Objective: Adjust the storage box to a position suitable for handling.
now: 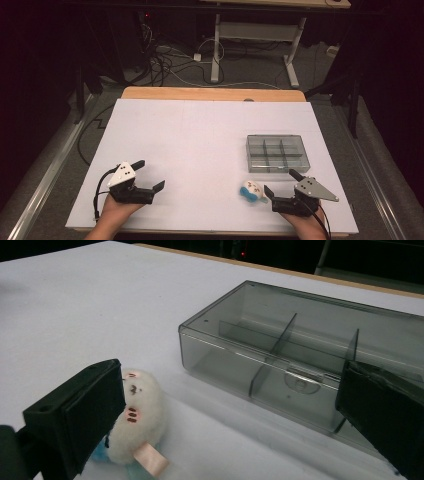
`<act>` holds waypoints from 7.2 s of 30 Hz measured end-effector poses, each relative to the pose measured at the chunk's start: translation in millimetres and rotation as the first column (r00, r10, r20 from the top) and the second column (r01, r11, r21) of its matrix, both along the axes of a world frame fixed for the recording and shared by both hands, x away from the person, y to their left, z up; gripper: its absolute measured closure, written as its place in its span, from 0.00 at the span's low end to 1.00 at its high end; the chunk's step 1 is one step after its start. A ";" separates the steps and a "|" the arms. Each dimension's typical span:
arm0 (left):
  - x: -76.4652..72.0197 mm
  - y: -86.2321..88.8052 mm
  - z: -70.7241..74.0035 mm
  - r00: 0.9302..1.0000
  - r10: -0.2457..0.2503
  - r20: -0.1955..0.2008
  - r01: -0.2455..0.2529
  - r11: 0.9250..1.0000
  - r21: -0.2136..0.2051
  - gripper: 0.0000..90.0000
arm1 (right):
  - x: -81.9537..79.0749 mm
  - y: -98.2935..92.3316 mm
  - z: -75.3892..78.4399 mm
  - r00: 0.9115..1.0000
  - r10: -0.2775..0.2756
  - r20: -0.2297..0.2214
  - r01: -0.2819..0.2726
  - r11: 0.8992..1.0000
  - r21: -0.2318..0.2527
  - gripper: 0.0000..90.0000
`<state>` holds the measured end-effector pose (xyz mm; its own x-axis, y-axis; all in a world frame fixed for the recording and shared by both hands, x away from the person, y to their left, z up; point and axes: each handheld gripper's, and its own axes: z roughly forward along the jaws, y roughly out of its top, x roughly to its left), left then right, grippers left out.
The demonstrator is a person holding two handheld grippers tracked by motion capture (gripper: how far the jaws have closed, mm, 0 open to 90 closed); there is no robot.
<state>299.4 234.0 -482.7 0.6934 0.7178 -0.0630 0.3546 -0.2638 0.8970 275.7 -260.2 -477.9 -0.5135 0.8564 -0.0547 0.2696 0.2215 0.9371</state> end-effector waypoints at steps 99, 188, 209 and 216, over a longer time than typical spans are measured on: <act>0.2 -4.6 -9.0 1.000 -0.012 -0.010 0.012 0.999 0.032 0.00 | 113.0 -109.3 4.9 0.950 -0.240 -0.200 0.243 0.970 -0.011 1.00; 0.1 -2.6 -9.1 1.000 -0.001 -0.019 0.001 1.000 0.008 0.00 | 102.0 62.8 4.4 0.949 0.177 -0.260 -0.224 0.961 -0.162 1.00; 0.3 -2.1 -8.9 1.000 -0.007 -0.024 0.007 1.000 0.004 0.00 | 92.7 108.5 4.8 0.923 0.274 -0.272 -0.339 0.911 -0.234 1.00; -0.2 -1.3 -8.9 1.000 -0.014 -0.027 0.014 1.000 -0.005 0.00 | 91.4 118.8 6.8 0.921 0.275 -0.275 -0.349 0.898 -0.269 1.00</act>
<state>299.2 232.7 -491.6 0.7012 0.7078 -0.0856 0.3755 -0.2645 0.8883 367.1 -141.4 -471.1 -0.7810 0.6087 -0.1398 0.3333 0.5955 0.7310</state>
